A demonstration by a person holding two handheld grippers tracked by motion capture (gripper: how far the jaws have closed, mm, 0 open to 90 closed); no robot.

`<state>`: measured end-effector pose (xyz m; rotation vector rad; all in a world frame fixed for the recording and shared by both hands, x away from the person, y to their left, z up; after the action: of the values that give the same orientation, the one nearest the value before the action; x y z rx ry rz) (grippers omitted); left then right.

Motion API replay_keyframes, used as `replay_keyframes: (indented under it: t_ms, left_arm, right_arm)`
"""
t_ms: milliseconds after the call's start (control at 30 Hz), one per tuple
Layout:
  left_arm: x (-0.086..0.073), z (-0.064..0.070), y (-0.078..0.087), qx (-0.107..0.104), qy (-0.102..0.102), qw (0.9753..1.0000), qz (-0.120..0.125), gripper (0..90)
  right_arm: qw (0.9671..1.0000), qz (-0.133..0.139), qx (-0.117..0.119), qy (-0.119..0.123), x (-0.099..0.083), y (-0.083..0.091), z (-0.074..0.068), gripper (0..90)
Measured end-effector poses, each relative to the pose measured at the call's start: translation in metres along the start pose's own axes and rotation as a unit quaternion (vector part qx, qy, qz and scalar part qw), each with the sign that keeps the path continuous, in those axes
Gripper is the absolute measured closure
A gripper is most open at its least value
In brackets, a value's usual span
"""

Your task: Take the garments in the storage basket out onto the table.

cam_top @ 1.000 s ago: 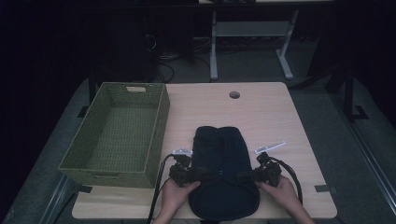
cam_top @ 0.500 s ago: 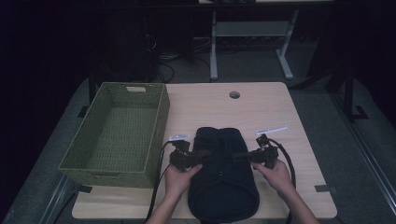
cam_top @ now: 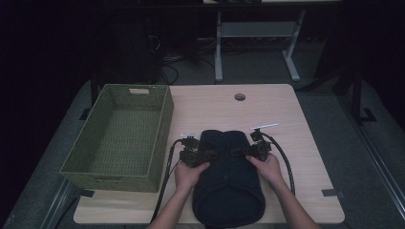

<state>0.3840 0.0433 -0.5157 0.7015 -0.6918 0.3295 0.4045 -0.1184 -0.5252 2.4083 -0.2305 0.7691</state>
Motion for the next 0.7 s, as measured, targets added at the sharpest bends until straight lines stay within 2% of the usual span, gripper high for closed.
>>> replay_keyframes:
  t_ms: [167,367,467,567,600,633,700]
  left_arm:
    - [-0.004,0.001,0.003,0.001,-0.007,1.0000,-0.005,71.3]
    - [-0.006,0.005,0.012,-0.008,-0.009,0.9999,-0.004,71.4]
    - [-0.001,0.010,0.018,-0.019,-0.011,0.9997,0.011,72.8]
    - [0.010,0.017,0.024,-0.035,-0.016,0.9986,0.036,73.0]
    - [0.019,0.020,0.026,-0.048,-0.010,0.9973,0.055,71.7]
    - [0.019,0.020,0.026,-0.048,-0.010,0.9973,0.055,70.7]
    - [0.031,0.016,0.023,-0.042,-0.009,0.9963,0.074,70.2]
  right_arm:
    - [0.9999,-0.009,-0.006,0.013,-0.003,0.001,-0.003,86.2]
    - [0.9998,-0.012,-0.005,0.014,-0.009,0.006,-0.006,86.0]
    - [0.9997,-0.016,-0.005,0.017,-0.013,0.012,-0.004,84.7]
    - [0.9996,-0.017,-0.008,0.020,-0.011,0.019,-0.003,82.9]
    - [0.9998,0.002,-0.002,0.018,-0.005,0.024,-0.005,82.5]
    - [0.9998,0.002,-0.002,0.018,-0.005,0.024,-0.005,82.5]
    - [0.9991,0.039,0.013,0.009,0.007,0.028,-0.012,82.5]
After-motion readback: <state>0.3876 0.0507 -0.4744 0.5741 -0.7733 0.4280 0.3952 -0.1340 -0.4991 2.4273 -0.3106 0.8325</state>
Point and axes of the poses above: each handheld gripper's, and its own axes: y roughly backward along the jaws, x roughly out of its top, z roughly to its right, the point moved 7 cm from there along -y, roughly forward along the jaws, and after that the axes turned 10 degrees about z, right-handed, at the moved point
